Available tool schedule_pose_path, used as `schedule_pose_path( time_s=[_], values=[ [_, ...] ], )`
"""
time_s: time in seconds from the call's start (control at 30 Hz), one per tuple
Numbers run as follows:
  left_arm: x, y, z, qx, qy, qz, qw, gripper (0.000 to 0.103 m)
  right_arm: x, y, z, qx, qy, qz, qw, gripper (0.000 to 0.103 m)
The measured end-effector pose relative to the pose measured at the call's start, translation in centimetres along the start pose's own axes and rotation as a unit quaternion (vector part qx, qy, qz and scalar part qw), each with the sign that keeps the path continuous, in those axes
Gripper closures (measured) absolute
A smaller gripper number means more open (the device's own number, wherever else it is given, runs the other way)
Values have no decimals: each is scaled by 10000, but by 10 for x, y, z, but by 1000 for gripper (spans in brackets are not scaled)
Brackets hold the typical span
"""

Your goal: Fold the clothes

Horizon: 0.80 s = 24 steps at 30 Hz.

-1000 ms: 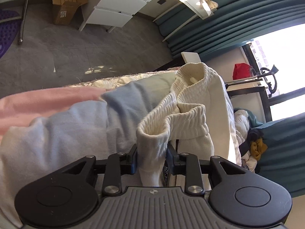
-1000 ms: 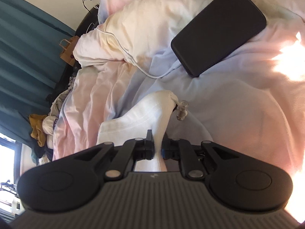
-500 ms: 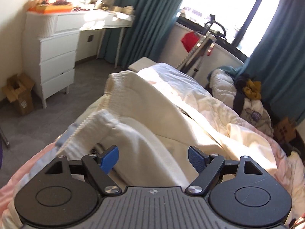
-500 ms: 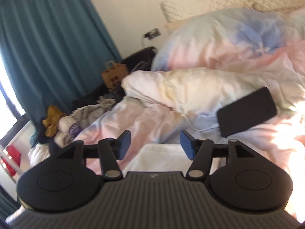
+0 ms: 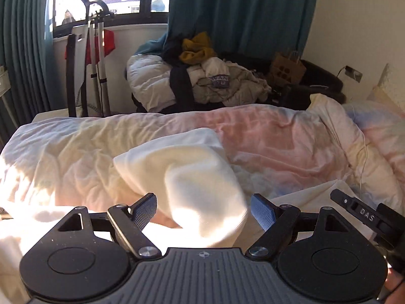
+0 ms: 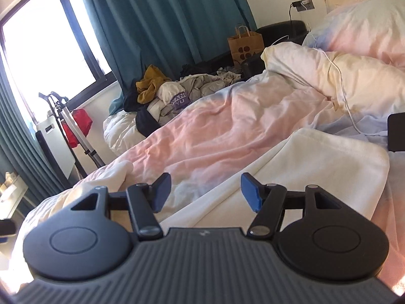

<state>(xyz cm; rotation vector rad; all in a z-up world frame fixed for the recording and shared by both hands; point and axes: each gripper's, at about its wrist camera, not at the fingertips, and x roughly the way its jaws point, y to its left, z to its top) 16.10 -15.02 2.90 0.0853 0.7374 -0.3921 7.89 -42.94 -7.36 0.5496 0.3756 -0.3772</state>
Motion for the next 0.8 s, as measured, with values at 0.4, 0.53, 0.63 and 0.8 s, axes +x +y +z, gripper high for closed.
schedule_pose_path(
  time_s=[0.4,0.53,0.63,0.8],
  values=[
    [218,-110,69,1878,1025,1410,9666,25,41,-36,-4,886,265,61,9957,38],
    [259,-108,66,2107,1392,1712,9523,36,52,-42,-7,1014,315,151,9942,38],
    [278,-100,62,2183,1571,1916,9439,66,55,-43,-9,1050,323,157,9938,38],
    [249,-81,69,2189,1197,1693,9535,100,63,-45,-17,1116,309,95,9932,38]
  ],
)
